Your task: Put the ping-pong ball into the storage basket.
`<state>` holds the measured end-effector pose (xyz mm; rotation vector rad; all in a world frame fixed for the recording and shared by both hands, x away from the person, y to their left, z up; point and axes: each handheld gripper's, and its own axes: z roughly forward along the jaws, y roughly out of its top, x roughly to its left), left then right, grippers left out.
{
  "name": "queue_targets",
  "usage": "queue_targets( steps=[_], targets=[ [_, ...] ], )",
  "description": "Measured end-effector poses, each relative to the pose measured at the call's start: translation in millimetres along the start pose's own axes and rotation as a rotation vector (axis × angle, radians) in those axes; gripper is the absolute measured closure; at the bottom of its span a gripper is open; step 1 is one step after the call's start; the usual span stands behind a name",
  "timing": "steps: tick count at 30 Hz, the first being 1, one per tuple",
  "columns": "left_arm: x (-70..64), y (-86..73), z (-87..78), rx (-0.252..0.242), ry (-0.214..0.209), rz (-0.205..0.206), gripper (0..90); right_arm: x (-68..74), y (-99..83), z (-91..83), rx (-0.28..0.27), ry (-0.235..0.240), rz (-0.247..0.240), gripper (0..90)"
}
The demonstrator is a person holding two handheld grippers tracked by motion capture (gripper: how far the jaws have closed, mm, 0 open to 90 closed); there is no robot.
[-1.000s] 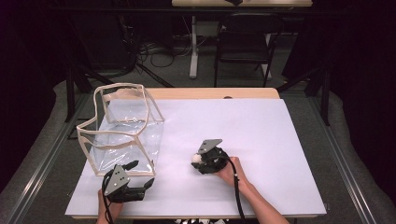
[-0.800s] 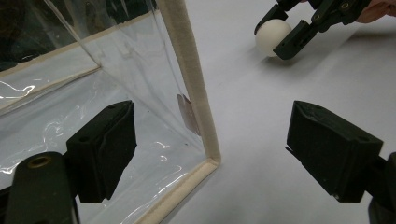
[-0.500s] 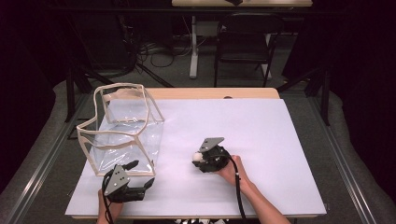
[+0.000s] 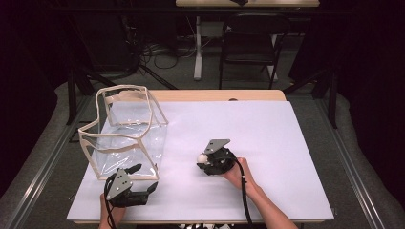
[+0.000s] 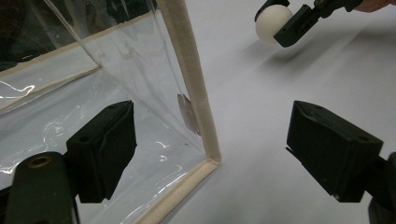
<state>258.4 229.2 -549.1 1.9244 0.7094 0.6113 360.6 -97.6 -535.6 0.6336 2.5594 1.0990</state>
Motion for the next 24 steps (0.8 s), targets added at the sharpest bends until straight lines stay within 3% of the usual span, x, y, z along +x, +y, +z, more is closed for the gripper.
queue_targets(
  steps=[24],
  targets=[
    [0.1, 0.1, 0.0, -0.001, 0.0, 0.002, 16.1, -2.2, 10.5, -10.9, -0.018, -0.019, -0.015, 50.4]
  ],
)
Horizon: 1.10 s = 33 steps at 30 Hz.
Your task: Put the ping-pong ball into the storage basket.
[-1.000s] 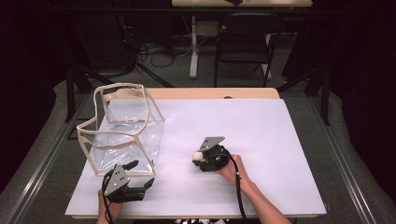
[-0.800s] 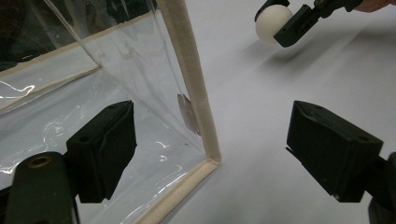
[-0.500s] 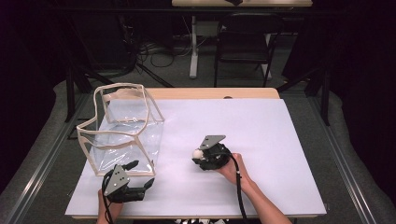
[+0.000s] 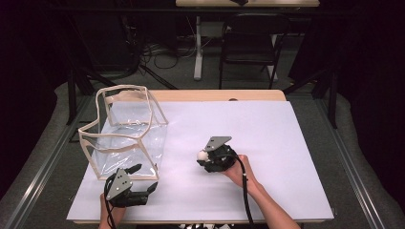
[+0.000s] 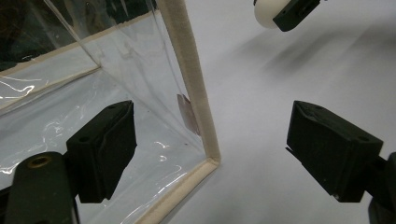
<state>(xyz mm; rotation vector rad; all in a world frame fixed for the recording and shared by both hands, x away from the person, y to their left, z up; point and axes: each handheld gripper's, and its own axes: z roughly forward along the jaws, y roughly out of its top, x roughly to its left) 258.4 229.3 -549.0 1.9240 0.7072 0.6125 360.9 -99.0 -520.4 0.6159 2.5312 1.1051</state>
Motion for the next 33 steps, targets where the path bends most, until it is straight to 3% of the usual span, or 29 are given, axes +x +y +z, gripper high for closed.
queue_targets(
  steps=[33],
  targets=[
    [-0.1, 0.2, 0.3, -0.001, 0.0, -0.002, 16.1, -14.2, 16.8, -7.9, -0.014, -0.023, 0.0, 50.5]
  ],
)
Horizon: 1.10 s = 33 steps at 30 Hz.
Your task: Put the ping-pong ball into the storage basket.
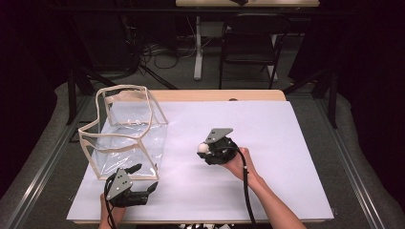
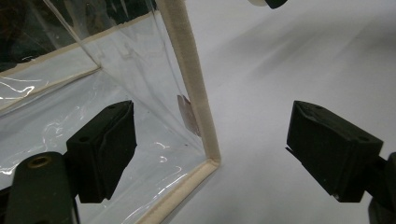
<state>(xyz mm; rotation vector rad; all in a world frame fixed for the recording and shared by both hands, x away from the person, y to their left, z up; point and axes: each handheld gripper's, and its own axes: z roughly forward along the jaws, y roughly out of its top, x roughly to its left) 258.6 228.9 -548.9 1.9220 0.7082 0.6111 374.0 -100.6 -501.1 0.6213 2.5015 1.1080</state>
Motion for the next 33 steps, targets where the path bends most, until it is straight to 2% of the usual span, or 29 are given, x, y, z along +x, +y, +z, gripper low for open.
queue_targets(
  steps=[33],
  targets=[
    [-0.7, -0.1, 0.8, 0.0, -0.004, 0.0, 16.1, -12.4, 12.1, 0.2, -0.012, -0.003, 0.008, 50.5]
  ],
)
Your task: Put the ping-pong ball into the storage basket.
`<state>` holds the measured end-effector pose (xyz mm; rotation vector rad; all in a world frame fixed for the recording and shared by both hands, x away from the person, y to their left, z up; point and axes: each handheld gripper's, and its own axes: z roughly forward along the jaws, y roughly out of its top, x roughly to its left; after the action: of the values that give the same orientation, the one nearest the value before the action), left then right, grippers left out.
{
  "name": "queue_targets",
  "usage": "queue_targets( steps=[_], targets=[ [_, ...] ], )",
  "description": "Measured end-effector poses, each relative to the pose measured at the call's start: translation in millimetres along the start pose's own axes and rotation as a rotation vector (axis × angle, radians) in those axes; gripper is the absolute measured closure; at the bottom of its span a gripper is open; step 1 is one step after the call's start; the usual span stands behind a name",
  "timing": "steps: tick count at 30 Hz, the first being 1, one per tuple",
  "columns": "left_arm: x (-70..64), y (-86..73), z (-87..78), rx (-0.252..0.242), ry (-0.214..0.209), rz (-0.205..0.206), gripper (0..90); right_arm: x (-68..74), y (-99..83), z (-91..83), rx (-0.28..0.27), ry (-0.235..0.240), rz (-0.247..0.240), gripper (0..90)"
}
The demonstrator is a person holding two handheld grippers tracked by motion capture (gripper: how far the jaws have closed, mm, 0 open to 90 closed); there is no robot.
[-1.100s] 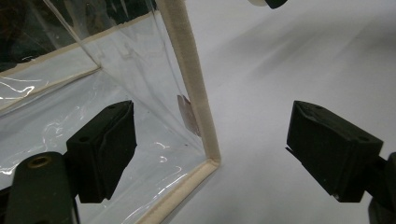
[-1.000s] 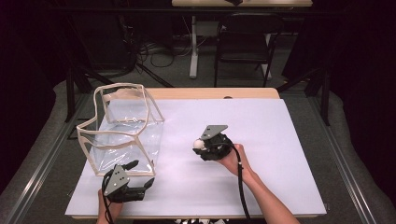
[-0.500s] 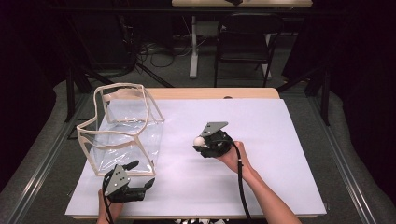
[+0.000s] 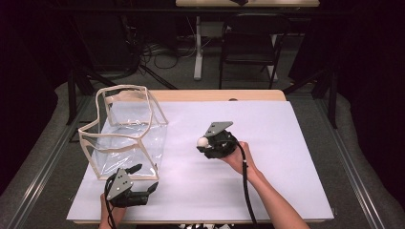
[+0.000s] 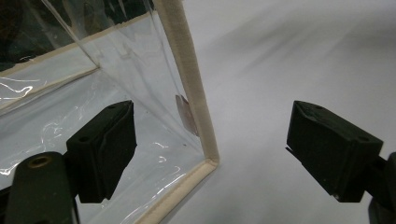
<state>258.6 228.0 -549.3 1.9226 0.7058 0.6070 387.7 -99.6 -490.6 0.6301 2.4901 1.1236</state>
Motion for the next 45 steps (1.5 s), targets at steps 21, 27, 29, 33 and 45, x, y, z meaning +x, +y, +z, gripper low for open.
queue_targets(
  steps=[21, 27, 29, 33, 45],
  targets=[
    [0.4, 0.1, -0.7, -0.006, 0.006, 0.0, 16.1, -4.9, 11.8, -2.2, -0.003, -0.003, -0.01, 50.5],
    [0.5, 0.1, -0.8, -0.002, 0.007, 0.001, 16.1, -4.9, 16.7, -3.5, -0.008, -0.007, -0.02, 50.5],
    [0.6, 0.0, -0.9, -0.002, 0.008, 0.0, 16.1, -5.0, 18.4, -4.0, -0.008, -0.007, -0.02, 50.5],
    [0.8, 0.1, -1.3, 0.0, 0.007, 0.003, 16.1, -5.6, 20.8, -4.8, -0.009, -0.008, -0.021, 50.5],
    [0.9, -0.1, -1.1, -0.004, 0.006, 0.002, 16.1, -6.0, 26.4, -5.9, -0.015, -0.011, -0.029, 50.5]
  ],
)
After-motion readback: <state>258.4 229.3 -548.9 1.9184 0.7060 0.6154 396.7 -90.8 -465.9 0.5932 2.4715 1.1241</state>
